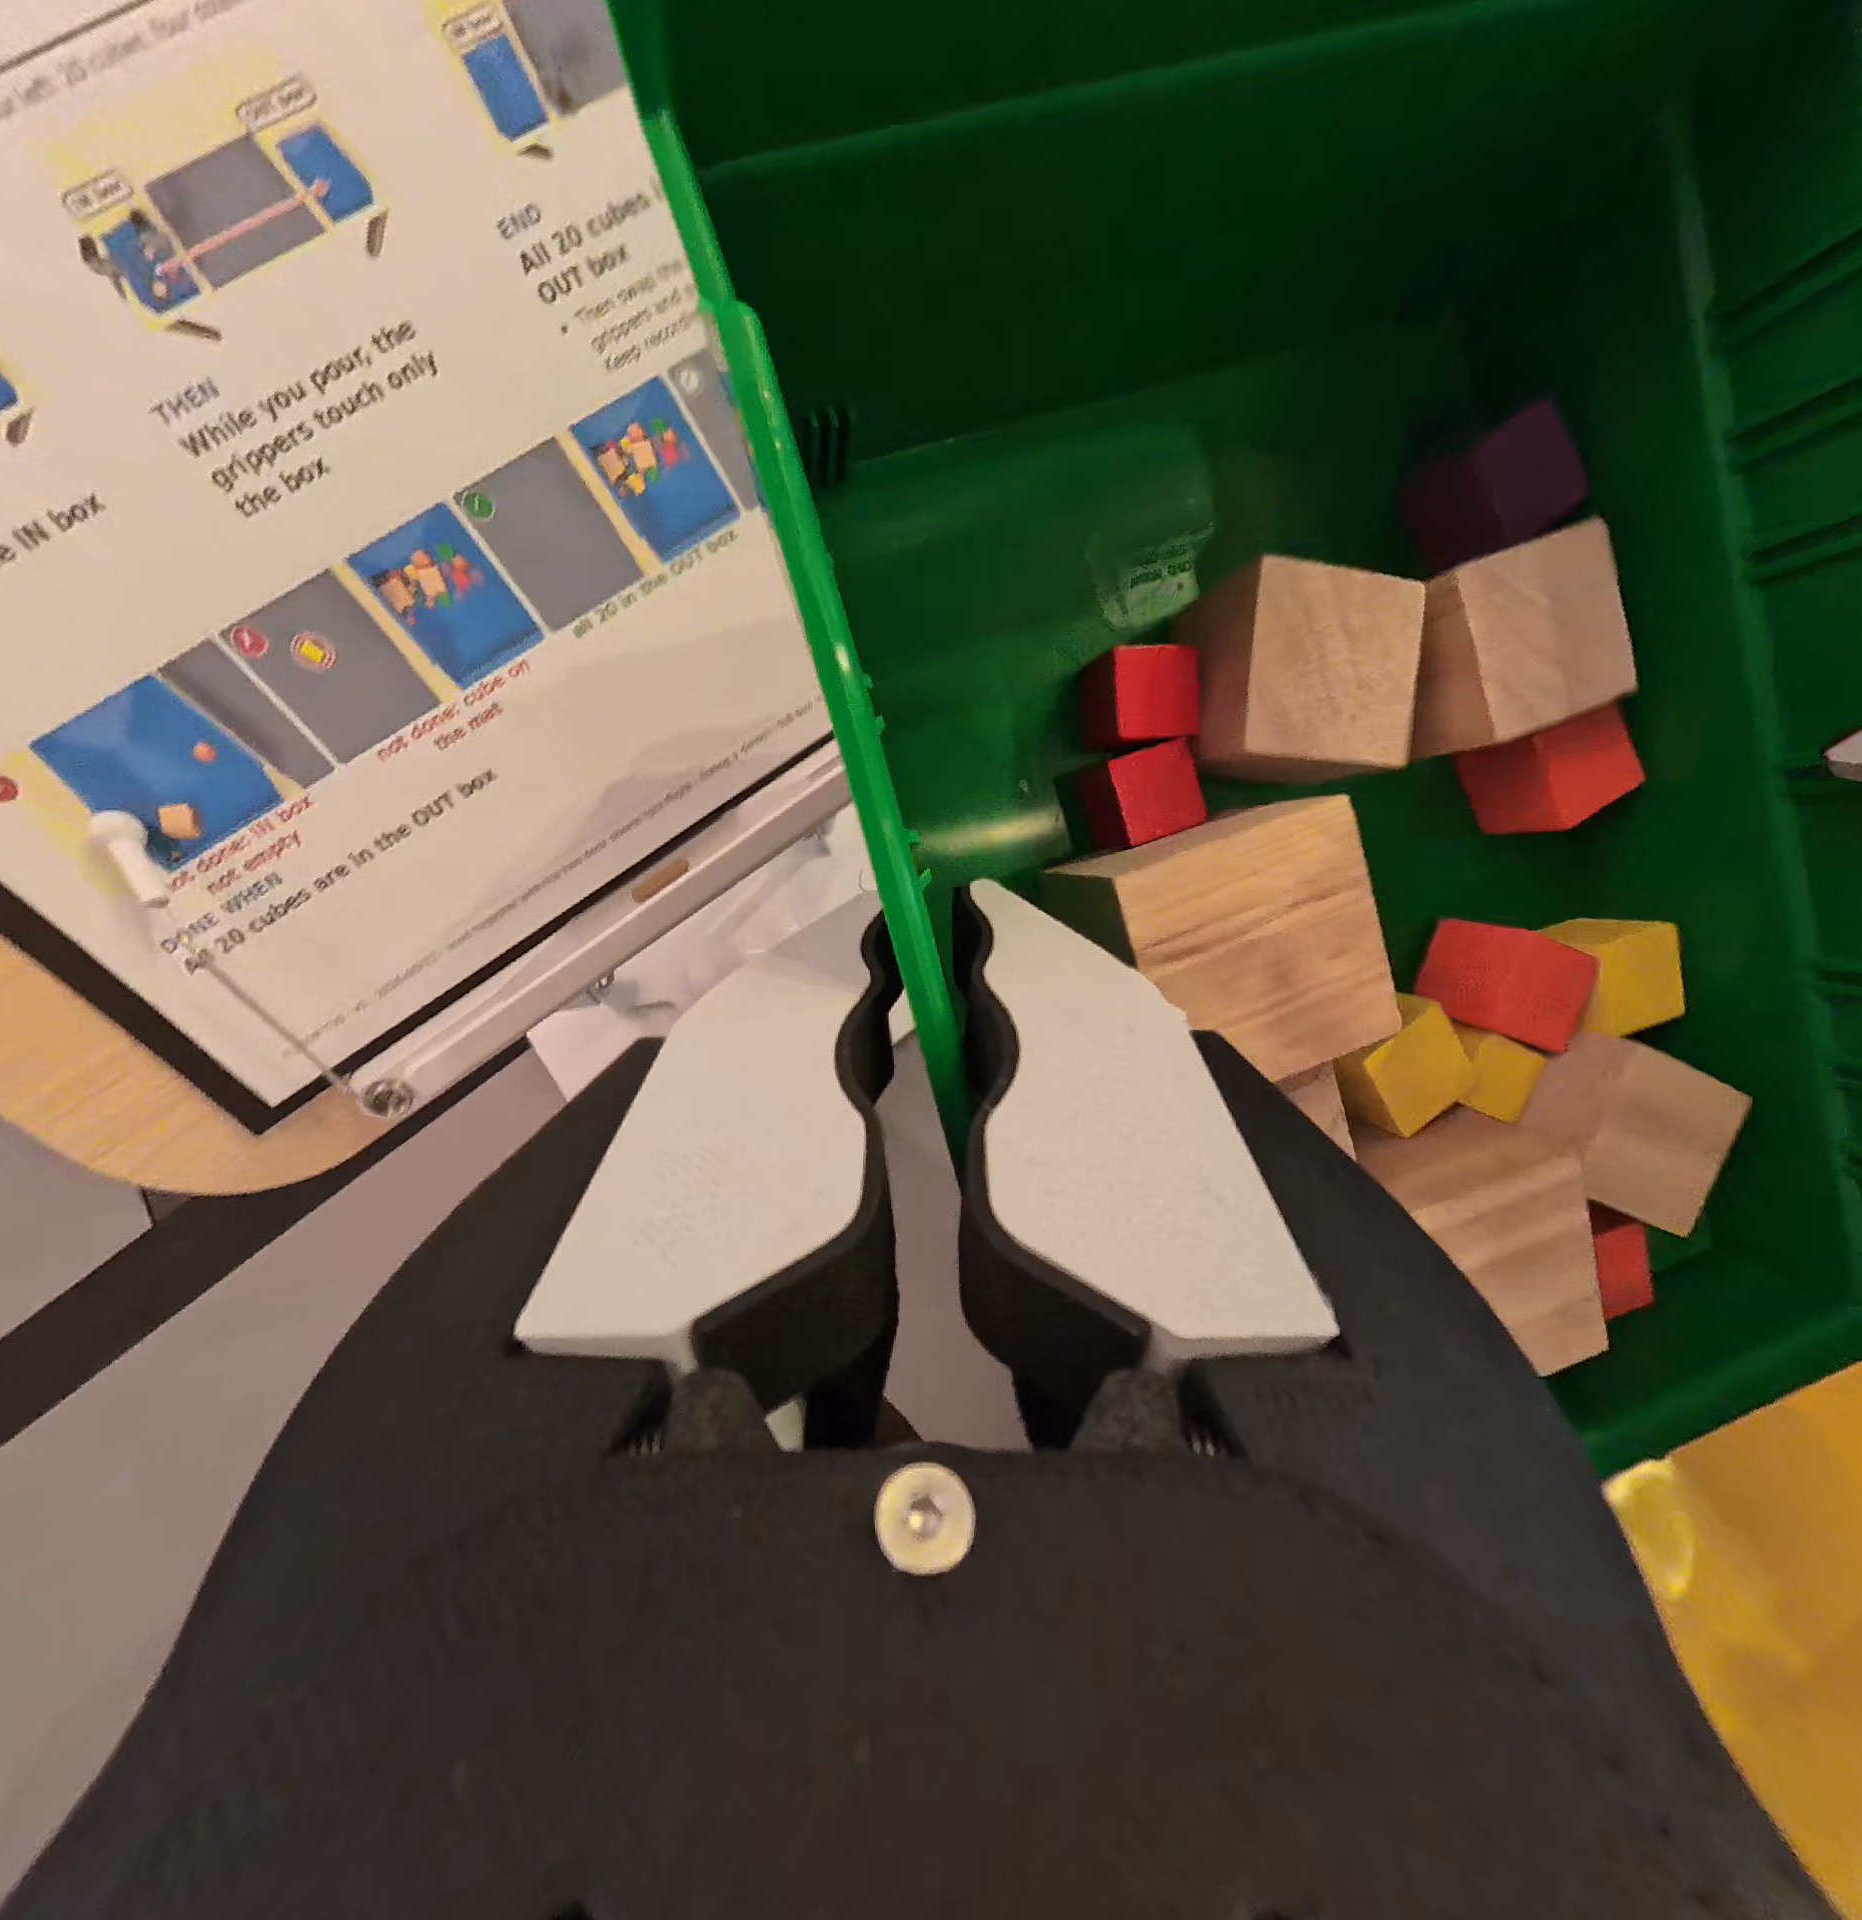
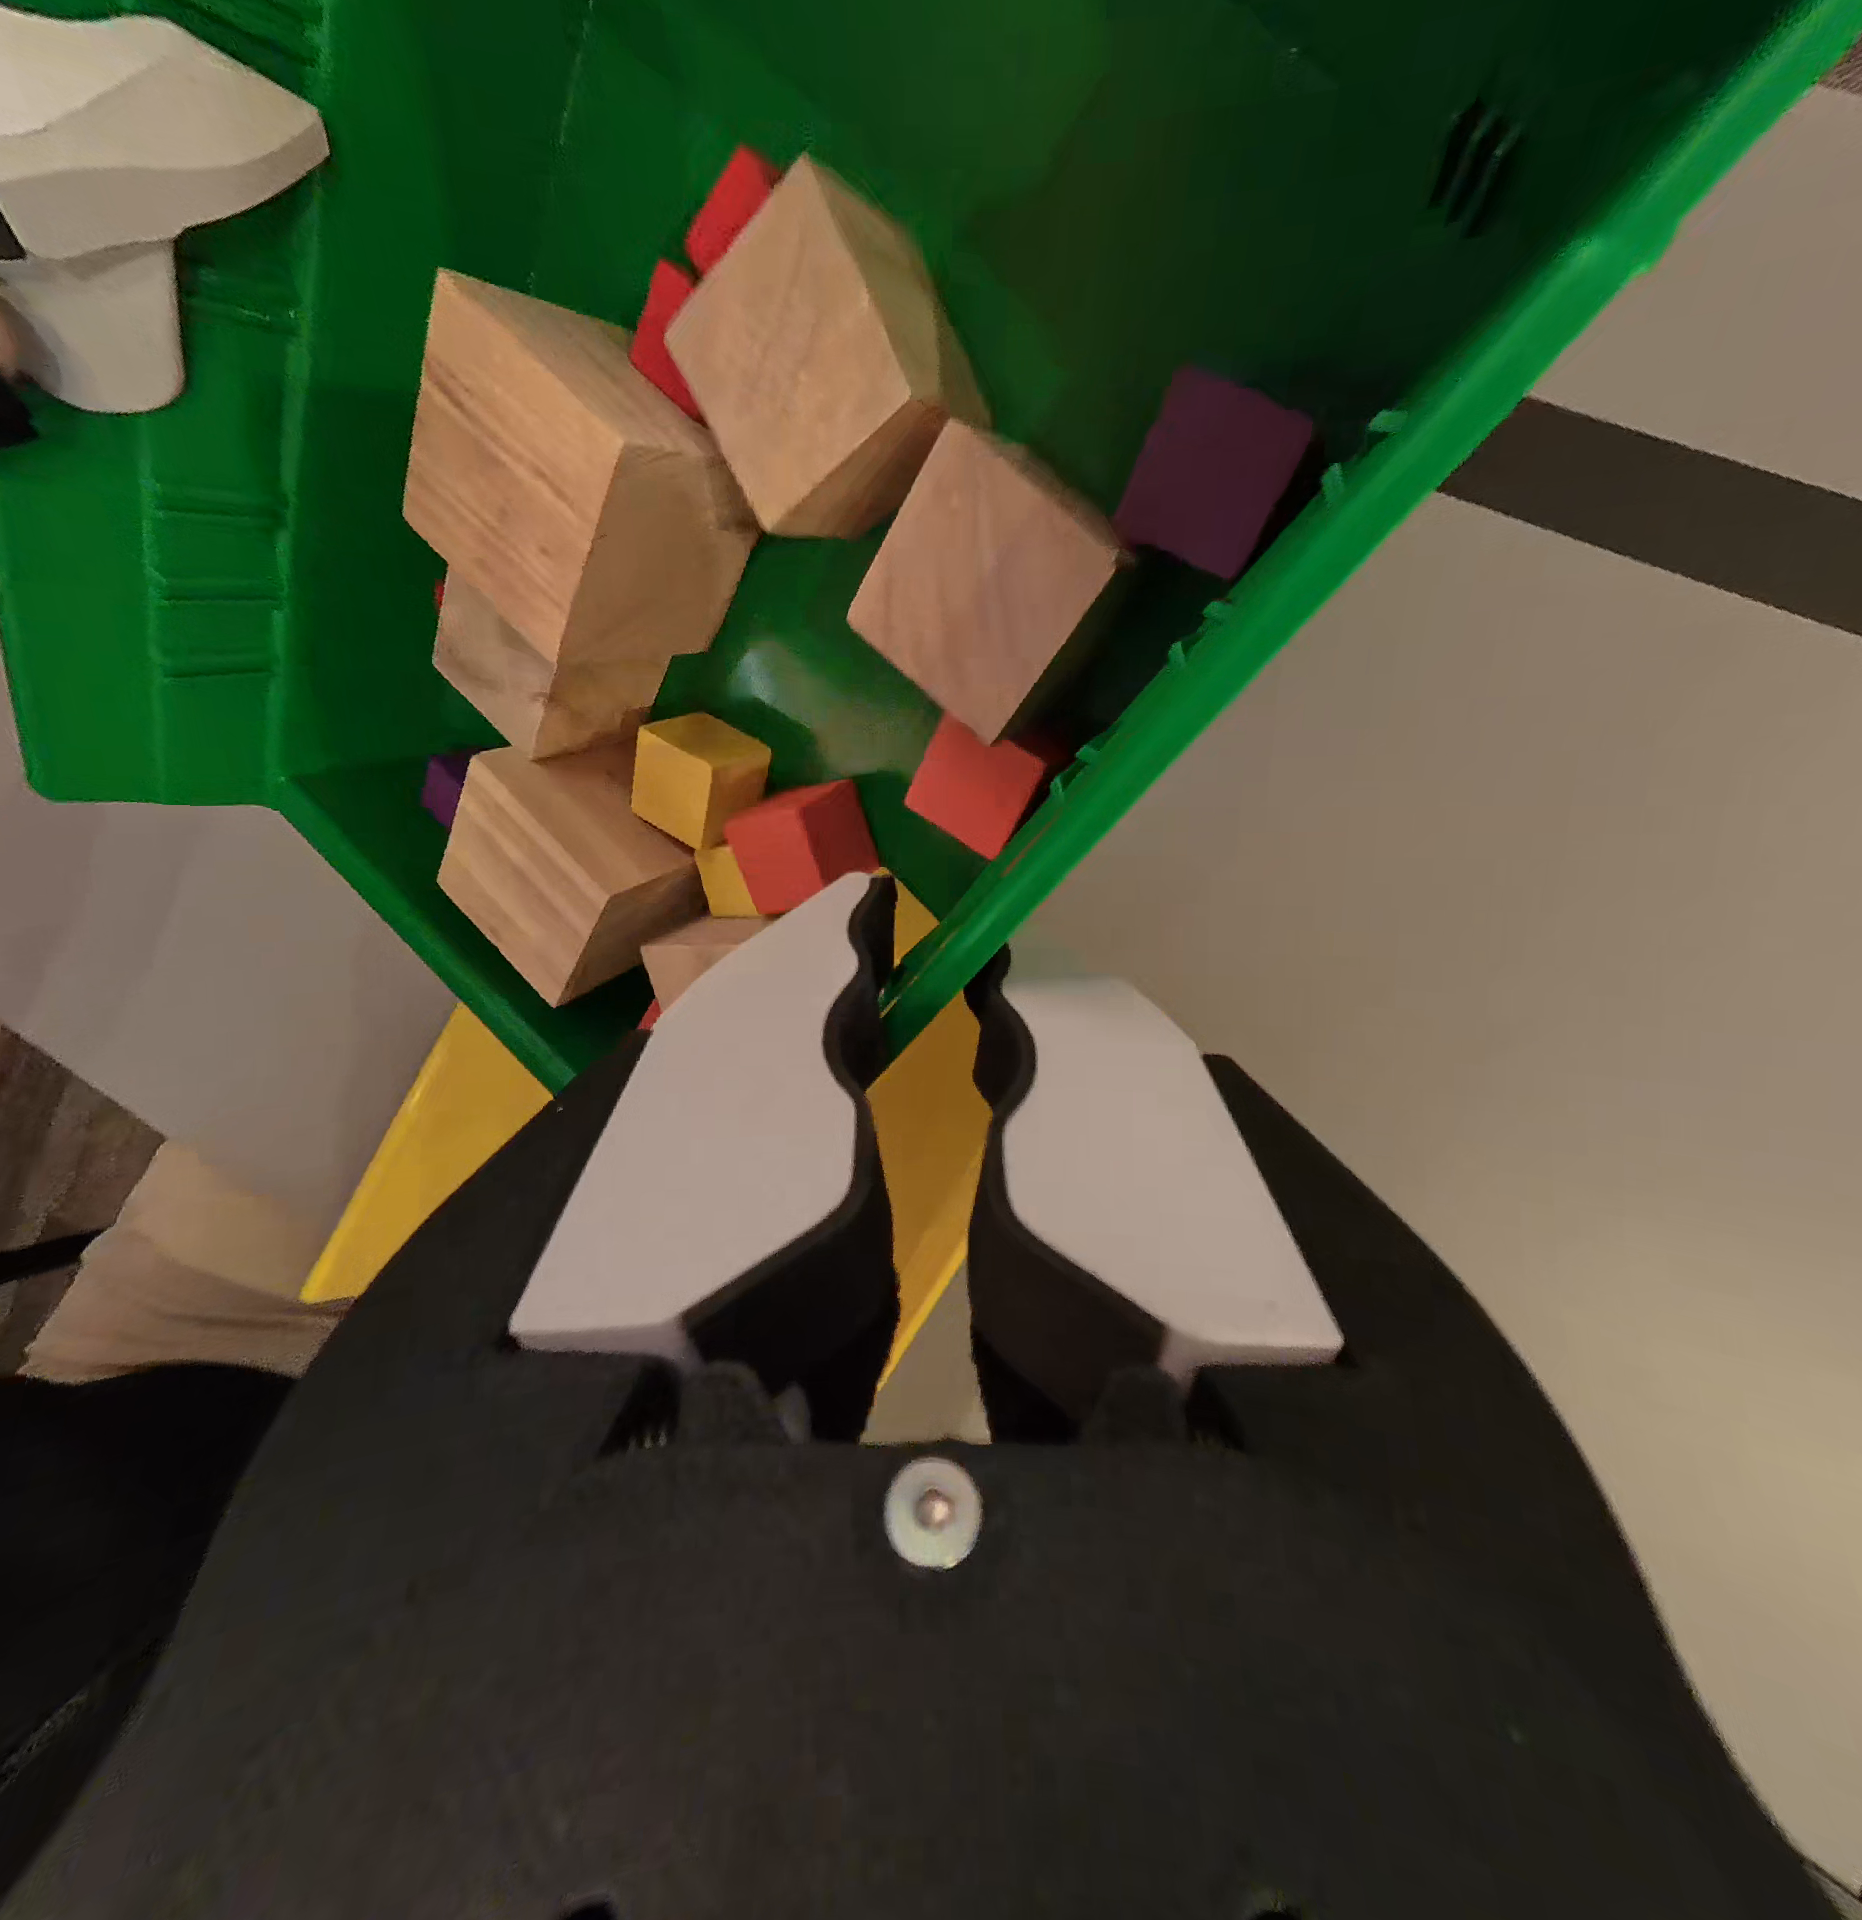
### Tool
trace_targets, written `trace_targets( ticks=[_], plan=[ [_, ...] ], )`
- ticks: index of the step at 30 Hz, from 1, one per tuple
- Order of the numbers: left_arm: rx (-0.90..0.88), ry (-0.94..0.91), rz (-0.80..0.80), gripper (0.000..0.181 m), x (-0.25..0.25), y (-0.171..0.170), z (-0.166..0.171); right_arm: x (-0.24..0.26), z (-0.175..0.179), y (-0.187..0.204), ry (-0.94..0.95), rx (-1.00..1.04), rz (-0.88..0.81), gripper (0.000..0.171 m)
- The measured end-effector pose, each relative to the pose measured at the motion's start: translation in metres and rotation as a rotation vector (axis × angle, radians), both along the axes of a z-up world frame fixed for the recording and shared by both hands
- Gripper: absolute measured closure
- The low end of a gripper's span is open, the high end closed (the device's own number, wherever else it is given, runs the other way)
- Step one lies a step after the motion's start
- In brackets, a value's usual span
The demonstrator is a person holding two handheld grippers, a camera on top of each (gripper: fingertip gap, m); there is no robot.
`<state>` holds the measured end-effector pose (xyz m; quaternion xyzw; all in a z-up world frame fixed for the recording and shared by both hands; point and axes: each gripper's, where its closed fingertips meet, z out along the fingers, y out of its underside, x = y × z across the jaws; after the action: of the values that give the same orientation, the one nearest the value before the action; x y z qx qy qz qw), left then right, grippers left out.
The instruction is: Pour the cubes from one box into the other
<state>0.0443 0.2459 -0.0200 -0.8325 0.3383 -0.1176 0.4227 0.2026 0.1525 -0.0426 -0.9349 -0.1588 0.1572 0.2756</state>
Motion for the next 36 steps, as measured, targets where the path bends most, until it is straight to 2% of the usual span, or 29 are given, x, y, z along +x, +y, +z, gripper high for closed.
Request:
trace_targets(
  ticks=[1,11,16,26,36],
  plan=[
    [0.02,-0.008,0.001,0.173,0.005,0.002,0.0,0.005,0.0,0.002,0.002,0.022,-0.014,0.164],
    [0.22,-0.119,0.007,0.171,0.037,0.007,0.018,0.037,0.005,0.014,-0.027,0.211,-0.095,0.166],
    [0.305,-0.216,0.024,0.171,0.041,0.007,0.031,0.041,0.01,0.018,-0.034,0.324,-0.131,0.166],
    [0.471,-0.286,0.014,0.17,0.043,-0.002,0.045,0.046,0.018,0.023,0.0,0.493,-0.177,0.166],
    [0.556,-0.369,0.02,0.169,0.042,-0.005,0.058,0.048,0.035,0.026,0.018,0.611,-0.2,0.166]
  ],
)
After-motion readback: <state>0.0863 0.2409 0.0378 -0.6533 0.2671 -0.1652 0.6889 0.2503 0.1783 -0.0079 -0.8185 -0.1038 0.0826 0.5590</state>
